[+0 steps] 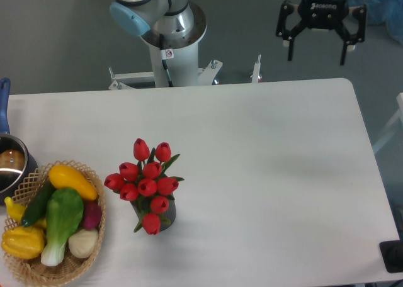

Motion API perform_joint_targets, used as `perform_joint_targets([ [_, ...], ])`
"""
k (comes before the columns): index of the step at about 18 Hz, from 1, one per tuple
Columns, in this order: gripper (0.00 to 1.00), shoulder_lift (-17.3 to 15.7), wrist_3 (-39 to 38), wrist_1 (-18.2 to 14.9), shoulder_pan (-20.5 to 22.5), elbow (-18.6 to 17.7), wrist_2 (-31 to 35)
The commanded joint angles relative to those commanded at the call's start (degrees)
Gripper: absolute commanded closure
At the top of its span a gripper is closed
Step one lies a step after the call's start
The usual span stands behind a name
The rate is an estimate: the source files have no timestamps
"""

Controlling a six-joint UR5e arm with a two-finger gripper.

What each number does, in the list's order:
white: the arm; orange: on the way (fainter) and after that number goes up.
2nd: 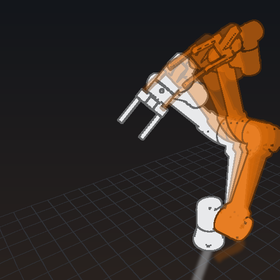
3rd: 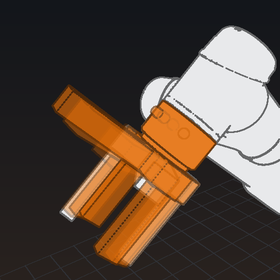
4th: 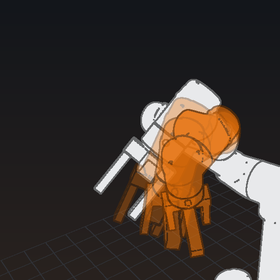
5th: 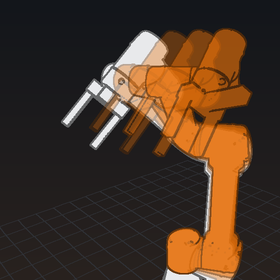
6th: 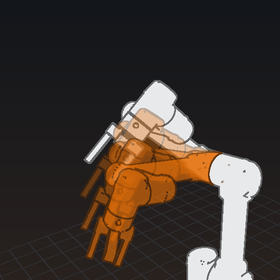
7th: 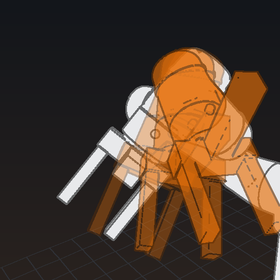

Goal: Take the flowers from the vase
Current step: 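Move the open gripper down toward the red tulip stems above the vase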

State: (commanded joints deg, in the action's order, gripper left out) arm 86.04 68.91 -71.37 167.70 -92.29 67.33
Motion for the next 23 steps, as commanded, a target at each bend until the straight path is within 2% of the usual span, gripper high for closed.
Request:
perform_joint_targets([
  [3, 0.0, 0.0, -0.35, 0.61, 0.0, 0.0, 0.0],
  [6, 0.0, 0.0, -0.35, 3.42, 0.0, -1.05, -1.84],
  [10, 0.0, -1.05, -1.66, 7.9, 0.79, -8.25, -7.64],
  [18, 0.0, -0.53, -2.29, 7.91, 0.53, -9.05, -9.84],
  [23, 0.0, 0.17, -2.2, 8.0, -1.84, -13.26, -11.95],
])
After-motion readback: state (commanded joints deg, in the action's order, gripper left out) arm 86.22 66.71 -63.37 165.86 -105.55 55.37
